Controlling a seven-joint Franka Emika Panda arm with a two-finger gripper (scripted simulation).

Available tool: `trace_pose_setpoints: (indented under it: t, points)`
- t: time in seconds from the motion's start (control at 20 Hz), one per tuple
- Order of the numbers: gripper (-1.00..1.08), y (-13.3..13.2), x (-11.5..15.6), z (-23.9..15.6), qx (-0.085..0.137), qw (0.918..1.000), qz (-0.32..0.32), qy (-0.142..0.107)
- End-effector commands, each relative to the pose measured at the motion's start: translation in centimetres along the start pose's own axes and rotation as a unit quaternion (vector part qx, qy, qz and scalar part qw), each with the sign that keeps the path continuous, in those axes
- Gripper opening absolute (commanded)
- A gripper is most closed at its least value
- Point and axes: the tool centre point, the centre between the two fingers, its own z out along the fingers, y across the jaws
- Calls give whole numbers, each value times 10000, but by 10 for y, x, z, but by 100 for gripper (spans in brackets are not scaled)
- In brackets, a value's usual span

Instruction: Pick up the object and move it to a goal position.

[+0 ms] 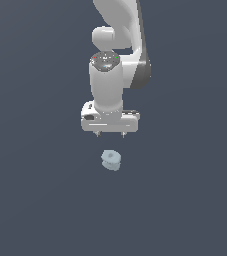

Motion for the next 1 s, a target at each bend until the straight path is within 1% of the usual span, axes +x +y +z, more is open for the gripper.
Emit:
trace_pose_setpoints:
  t: [0.0,0.55,0.95]
  points:
    - [100,0,0,0,0,10000,0,0]
    - [100,-8,-4,-2,60,9998,-175,-85]
    - [100,-8,-3,-1,56,9997,-239,-86]
